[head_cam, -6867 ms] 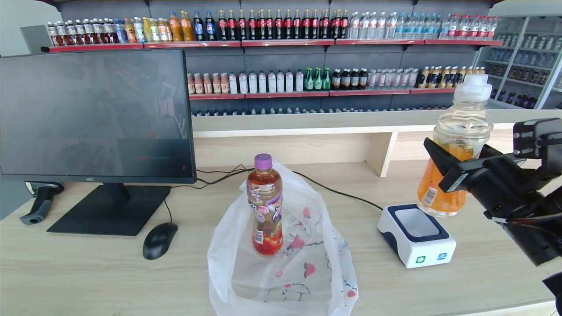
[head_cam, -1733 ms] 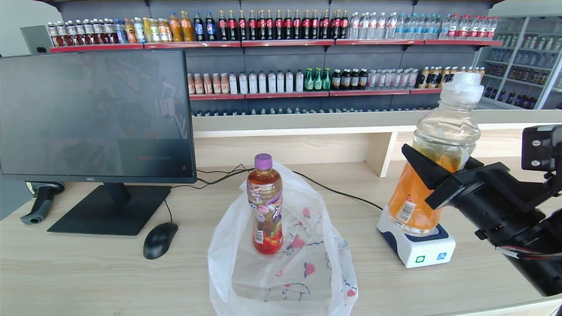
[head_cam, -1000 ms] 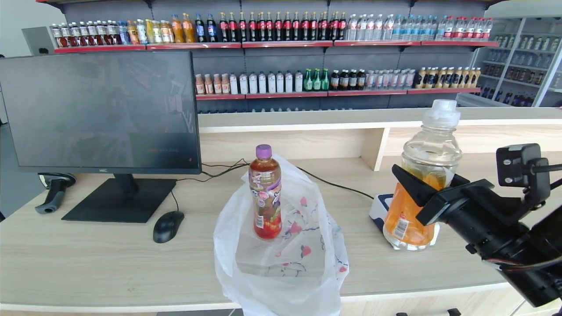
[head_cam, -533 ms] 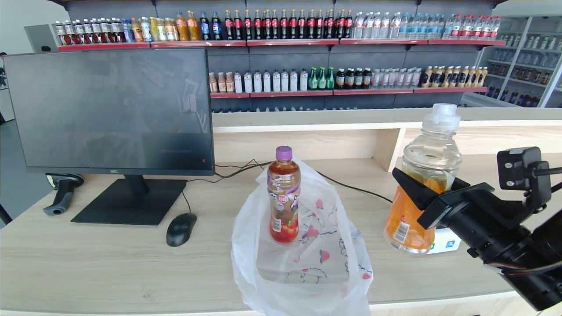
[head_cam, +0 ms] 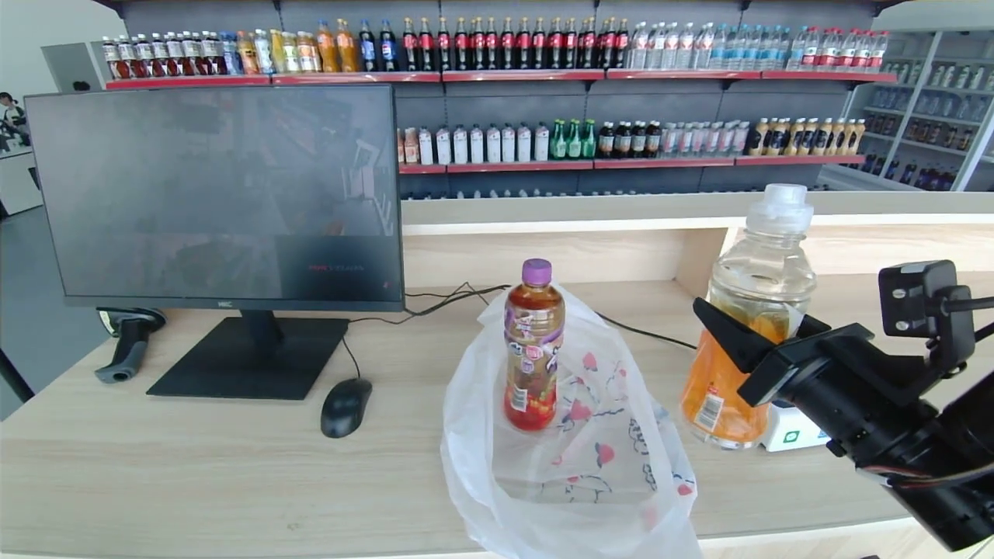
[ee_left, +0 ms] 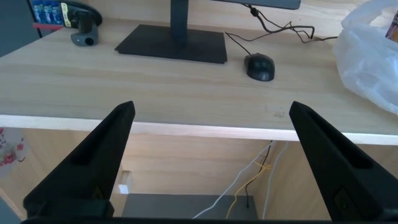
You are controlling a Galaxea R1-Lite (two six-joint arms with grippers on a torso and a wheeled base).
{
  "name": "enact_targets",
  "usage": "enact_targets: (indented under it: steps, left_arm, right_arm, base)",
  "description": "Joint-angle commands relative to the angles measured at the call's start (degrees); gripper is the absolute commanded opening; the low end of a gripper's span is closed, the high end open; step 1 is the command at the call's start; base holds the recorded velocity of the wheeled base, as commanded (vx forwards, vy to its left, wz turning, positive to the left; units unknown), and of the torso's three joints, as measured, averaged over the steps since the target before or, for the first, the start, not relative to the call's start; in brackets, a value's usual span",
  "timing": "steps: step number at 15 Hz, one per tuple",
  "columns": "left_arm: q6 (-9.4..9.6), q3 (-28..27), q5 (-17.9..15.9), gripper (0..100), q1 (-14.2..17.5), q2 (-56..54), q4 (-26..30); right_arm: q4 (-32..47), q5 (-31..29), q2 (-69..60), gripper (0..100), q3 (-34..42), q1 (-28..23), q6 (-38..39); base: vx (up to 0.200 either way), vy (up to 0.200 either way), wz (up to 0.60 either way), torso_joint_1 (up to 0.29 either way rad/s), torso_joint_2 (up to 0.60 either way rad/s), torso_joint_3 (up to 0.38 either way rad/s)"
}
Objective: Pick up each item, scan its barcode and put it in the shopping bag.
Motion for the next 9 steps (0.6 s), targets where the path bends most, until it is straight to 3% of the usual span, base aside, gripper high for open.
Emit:
enact_targets:
  steps: [1,3,9]
  left_arm:
    - [-0.02,0.0,0.0,100,0.0,0.0,0.0]
    - [-0.02,0.0,0.0,100,0.1,0.0,0.0]
    - [-0.11,0.0,0.0,100,0.1,0.0,0.0]
  right_arm:
    - [-0.1,0.0,-0.2,0,0.2,0.0,0.0]
    - [-0.1,0.1,-0.2,0,0.6,0.0,0.0]
    - [-0.1,0.5,0.8,0,1.1,0.1,0.1]
  base:
    - [0.000,0.000,0.60,0.002,0.00,0.002]
    - [0.000,0.000,0.60,0.102,-0.21,-0.117]
    - [0.000,0.000,0.00,0.009,-0.01,-0.004]
